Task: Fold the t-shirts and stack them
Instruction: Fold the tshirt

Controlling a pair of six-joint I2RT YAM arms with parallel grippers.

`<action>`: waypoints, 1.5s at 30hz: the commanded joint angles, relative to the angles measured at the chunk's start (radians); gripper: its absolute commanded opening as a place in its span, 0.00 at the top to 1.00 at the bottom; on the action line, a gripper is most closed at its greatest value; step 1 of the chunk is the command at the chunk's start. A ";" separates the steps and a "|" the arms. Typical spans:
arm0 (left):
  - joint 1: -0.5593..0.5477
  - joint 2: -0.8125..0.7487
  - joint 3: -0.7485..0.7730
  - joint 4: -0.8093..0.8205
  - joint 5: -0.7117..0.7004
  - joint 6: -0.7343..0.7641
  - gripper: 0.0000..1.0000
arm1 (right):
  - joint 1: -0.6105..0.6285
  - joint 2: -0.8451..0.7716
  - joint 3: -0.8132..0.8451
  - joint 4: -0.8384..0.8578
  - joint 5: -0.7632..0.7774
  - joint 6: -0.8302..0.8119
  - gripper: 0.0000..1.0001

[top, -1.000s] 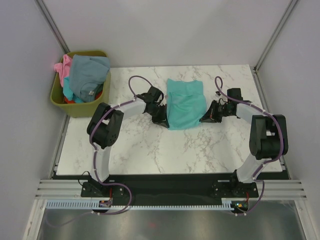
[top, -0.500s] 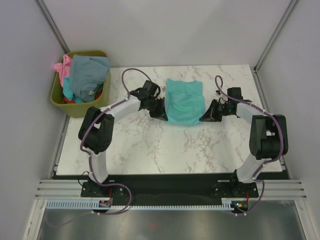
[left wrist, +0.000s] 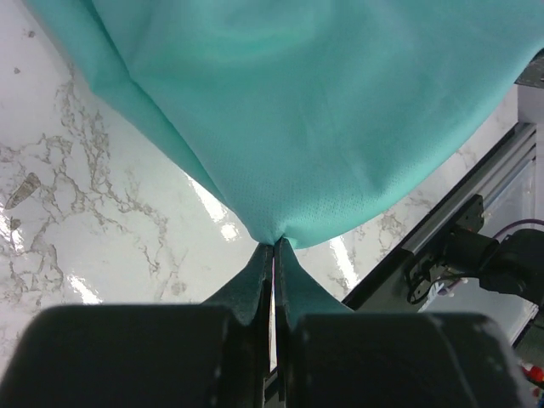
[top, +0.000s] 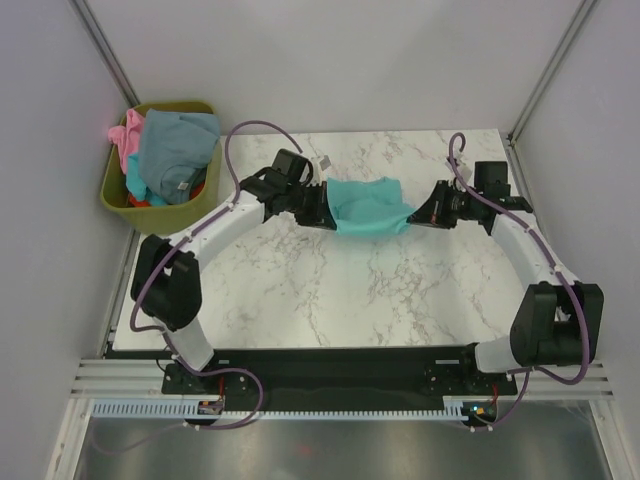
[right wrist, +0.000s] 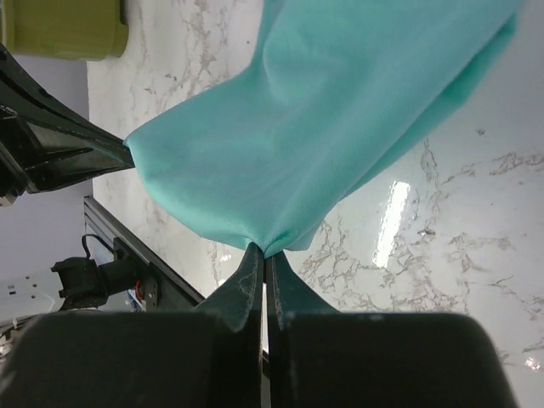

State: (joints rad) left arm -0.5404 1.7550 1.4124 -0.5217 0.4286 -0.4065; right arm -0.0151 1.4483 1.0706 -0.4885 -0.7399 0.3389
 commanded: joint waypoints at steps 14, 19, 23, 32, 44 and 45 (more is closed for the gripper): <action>0.031 0.196 0.209 -0.011 0.049 0.153 0.98 | -0.002 0.283 0.214 0.093 0.030 -0.014 1.00; 0.071 0.285 0.353 -0.008 -0.007 0.184 0.98 | -0.002 0.431 0.366 0.103 0.033 -0.012 1.00; 0.099 0.346 0.433 0.006 -0.037 0.201 0.98 | 0.001 0.544 0.497 0.120 0.037 -0.009 1.00; 0.115 0.549 0.592 0.080 -0.148 0.241 0.81 | 0.042 0.841 0.737 0.188 0.056 -0.026 0.94; 0.131 0.394 0.623 0.089 -0.260 0.147 0.16 | 0.046 0.595 0.741 0.176 0.105 -0.123 0.32; 0.144 0.387 0.613 0.083 -0.202 0.140 0.13 | 0.047 0.584 0.718 0.174 0.093 -0.104 0.31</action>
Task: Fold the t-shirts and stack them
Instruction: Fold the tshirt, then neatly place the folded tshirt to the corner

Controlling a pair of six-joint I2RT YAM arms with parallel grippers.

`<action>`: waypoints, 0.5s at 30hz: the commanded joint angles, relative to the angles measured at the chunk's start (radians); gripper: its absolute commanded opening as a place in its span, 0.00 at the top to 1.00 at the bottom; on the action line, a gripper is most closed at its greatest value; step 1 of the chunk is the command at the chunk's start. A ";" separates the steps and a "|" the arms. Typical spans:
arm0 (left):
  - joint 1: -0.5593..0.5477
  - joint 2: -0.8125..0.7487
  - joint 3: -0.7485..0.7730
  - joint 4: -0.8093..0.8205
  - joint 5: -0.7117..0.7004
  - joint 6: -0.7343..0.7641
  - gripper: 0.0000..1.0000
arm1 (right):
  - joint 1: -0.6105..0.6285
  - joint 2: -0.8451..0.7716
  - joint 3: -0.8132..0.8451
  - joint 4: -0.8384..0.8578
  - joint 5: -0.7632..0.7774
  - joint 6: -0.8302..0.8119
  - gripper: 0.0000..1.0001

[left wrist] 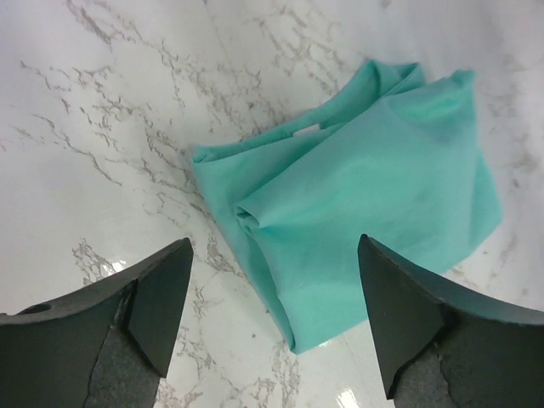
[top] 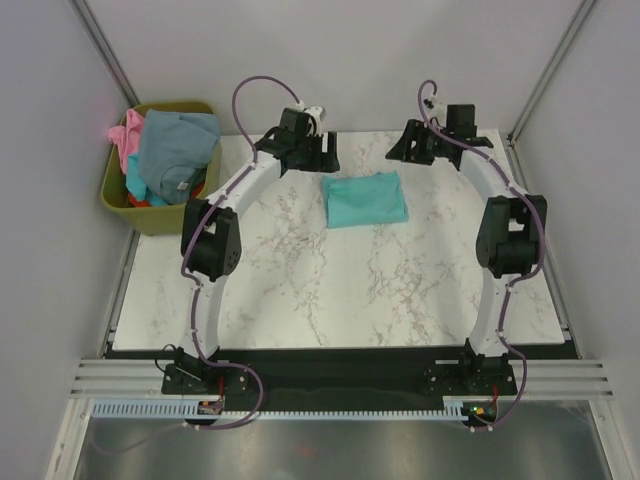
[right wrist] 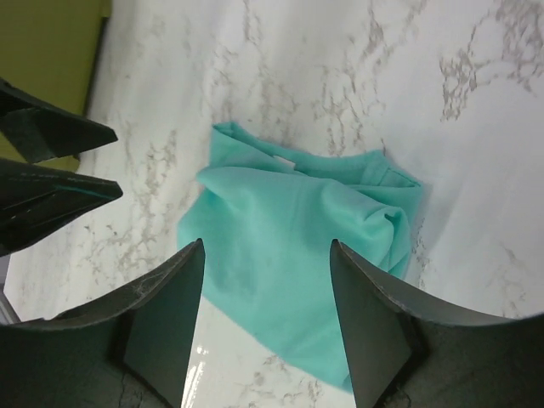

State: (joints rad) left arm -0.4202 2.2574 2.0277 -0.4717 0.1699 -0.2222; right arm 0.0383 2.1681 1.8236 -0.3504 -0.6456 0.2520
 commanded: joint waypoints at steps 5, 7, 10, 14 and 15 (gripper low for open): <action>0.119 -0.065 -0.049 0.053 0.371 -0.132 0.13 | -0.006 -0.183 -0.197 0.007 0.040 -0.051 0.31; 0.130 -0.055 -0.066 0.087 0.466 -0.121 0.16 | -0.012 -0.180 -0.224 -0.018 0.020 -0.089 0.31; 0.129 -0.026 -0.028 0.103 0.609 -0.118 0.20 | -0.032 -0.154 -0.224 -0.009 -0.082 -0.051 0.32; 0.106 -0.015 -0.040 0.127 0.663 -0.092 0.21 | -0.032 -0.088 -0.213 0.074 -0.207 0.067 0.33; 0.101 -0.012 -0.047 0.125 0.677 -0.076 0.21 | -0.032 -0.076 -0.211 0.097 -0.229 0.101 0.34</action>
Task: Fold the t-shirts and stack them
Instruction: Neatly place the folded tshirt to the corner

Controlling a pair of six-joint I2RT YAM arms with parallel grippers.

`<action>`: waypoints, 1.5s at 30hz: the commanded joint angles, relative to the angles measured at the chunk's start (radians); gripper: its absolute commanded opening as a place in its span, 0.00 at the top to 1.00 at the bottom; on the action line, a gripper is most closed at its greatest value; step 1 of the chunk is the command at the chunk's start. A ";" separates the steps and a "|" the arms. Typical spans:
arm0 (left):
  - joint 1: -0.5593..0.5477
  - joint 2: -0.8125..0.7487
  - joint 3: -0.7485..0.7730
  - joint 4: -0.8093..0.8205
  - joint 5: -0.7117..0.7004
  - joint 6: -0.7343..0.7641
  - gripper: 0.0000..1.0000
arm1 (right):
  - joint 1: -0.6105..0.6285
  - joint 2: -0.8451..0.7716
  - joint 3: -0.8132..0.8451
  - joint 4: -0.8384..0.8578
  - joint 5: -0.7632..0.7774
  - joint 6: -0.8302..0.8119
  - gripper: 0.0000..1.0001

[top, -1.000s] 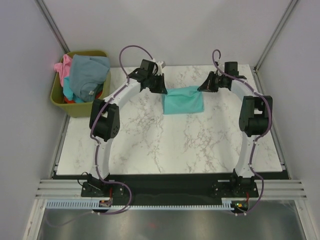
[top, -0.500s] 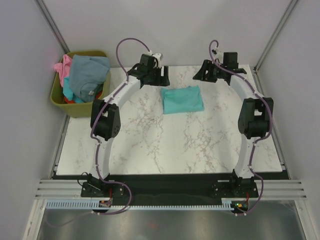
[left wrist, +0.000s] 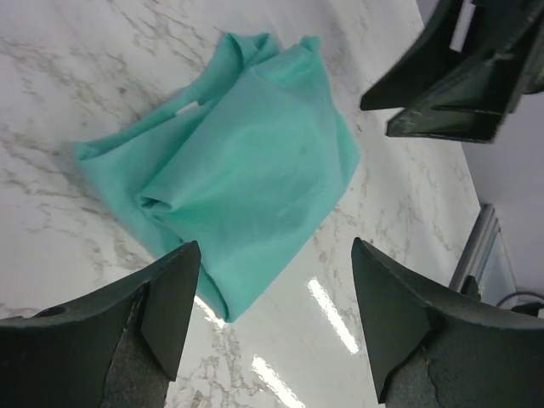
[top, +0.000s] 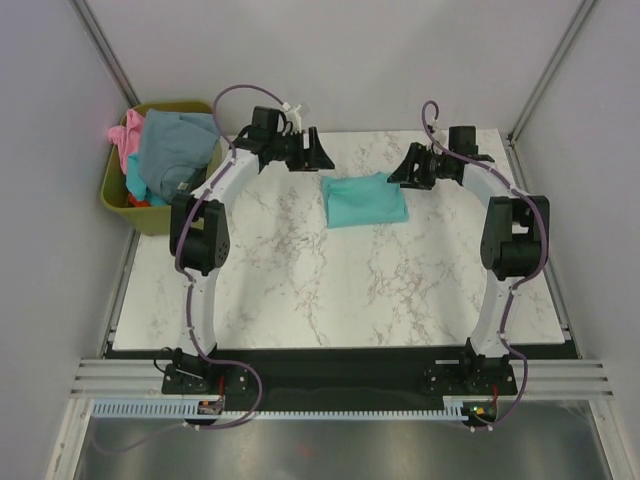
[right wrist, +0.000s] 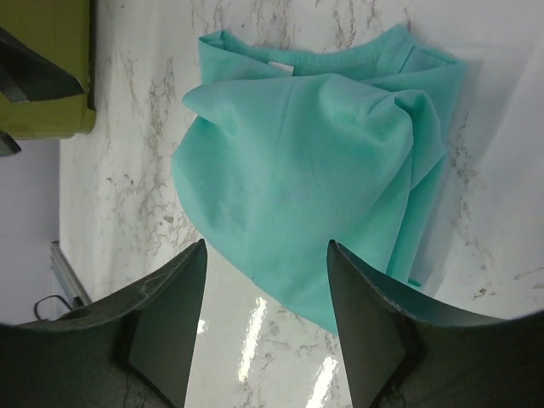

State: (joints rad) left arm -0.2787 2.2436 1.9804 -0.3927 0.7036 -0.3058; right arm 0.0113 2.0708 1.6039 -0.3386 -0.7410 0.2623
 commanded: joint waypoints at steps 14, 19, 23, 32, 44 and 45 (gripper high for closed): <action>-0.073 0.229 0.041 0.117 0.200 -0.059 0.14 | 0.003 0.198 0.054 0.243 -0.216 0.252 0.33; -0.077 0.266 0.077 0.137 0.148 -0.084 0.09 | -0.004 0.163 0.062 0.240 -0.227 0.239 0.32; -0.086 0.269 0.092 0.144 0.136 -0.084 0.08 | -0.062 0.133 0.054 0.224 -0.216 0.227 0.31; -0.096 0.255 0.057 0.132 0.134 -0.085 0.08 | -0.102 0.198 0.070 0.128 -0.187 0.132 0.30; -0.099 0.251 0.049 0.120 0.125 -0.081 0.08 | -0.091 0.291 0.050 0.127 -0.190 0.140 0.28; -0.099 0.251 0.049 0.115 0.125 -0.081 0.08 | -0.086 0.302 0.053 0.127 -0.190 0.138 0.28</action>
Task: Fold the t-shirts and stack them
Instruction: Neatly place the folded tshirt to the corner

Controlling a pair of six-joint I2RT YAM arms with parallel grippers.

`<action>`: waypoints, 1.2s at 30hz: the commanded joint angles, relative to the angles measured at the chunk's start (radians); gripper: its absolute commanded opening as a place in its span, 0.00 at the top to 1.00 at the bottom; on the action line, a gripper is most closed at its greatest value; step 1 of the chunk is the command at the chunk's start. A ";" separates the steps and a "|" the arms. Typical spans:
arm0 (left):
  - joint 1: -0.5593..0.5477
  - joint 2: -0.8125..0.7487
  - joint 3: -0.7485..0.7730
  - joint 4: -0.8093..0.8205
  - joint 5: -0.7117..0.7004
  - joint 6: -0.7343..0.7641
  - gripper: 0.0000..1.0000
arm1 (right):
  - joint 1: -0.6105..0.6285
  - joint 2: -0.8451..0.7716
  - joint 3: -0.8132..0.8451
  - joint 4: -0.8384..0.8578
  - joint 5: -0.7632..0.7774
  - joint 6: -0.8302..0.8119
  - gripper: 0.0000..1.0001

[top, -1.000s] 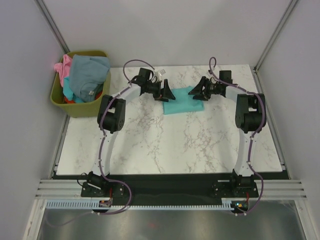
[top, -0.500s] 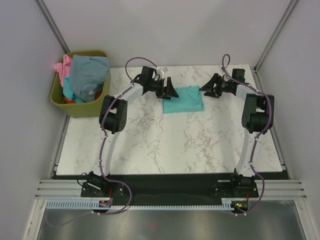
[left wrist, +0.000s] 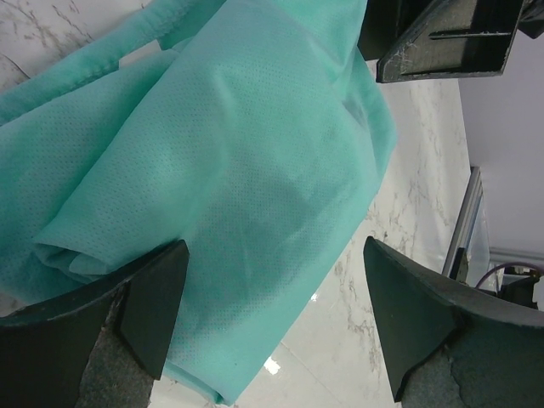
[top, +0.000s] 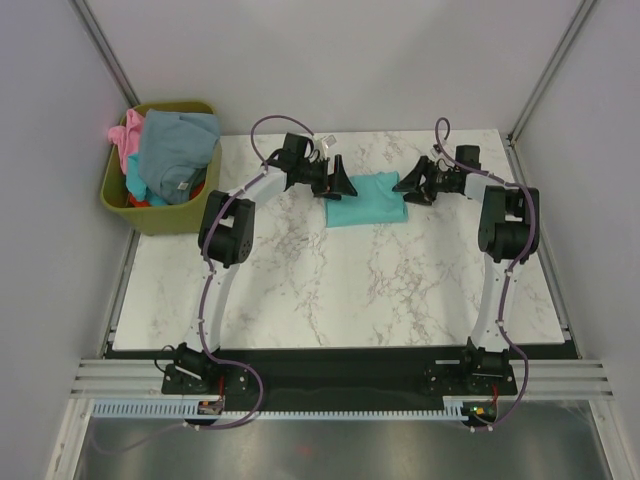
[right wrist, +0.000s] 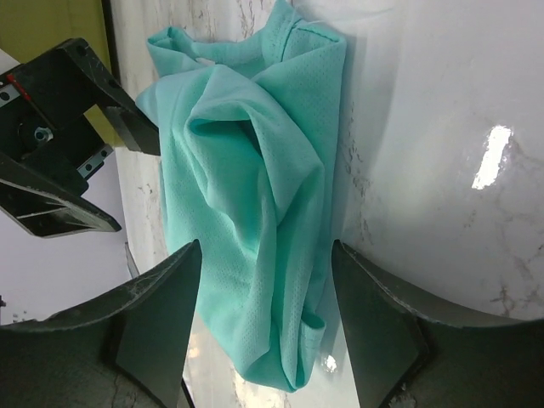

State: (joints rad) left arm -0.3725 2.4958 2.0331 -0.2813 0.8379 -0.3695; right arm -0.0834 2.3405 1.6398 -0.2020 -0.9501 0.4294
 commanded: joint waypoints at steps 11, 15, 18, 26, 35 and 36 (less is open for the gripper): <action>-0.008 -0.006 -0.004 -0.006 -0.023 -0.002 0.08 | 0.065 0.063 0.015 0.012 -0.022 0.006 0.30; -0.008 -0.006 -0.004 -0.006 -0.026 -0.002 0.08 | 0.077 0.057 -0.001 0.024 -0.036 0.017 0.44; -0.008 -0.006 -0.002 -0.006 -0.026 -0.002 0.08 | 0.079 0.048 -0.011 0.032 -0.009 0.017 0.98; -0.006 -0.066 0.021 -0.038 -0.066 0.049 0.08 | -0.004 -0.024 0.044 0.000 0.034 0.009 1.00; 0.003 -0.169 0.062 -0.124 -0.161 0.202 0.02 | -0.136 -0.038 0.213 -0.252 0.143 -0.260 1.00; 0.004 -0.176 0.058 -0.130 -0.160 0.205 0.03 | -0.156 -0.033 0.222 -0.261 0.148 -0.274 1.00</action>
State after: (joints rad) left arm -0.3756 2.4130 2.0521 -0.3782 0.7090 -0.2447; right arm -0.1982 2.3650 1.8076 -0.3897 -0.8490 0.2638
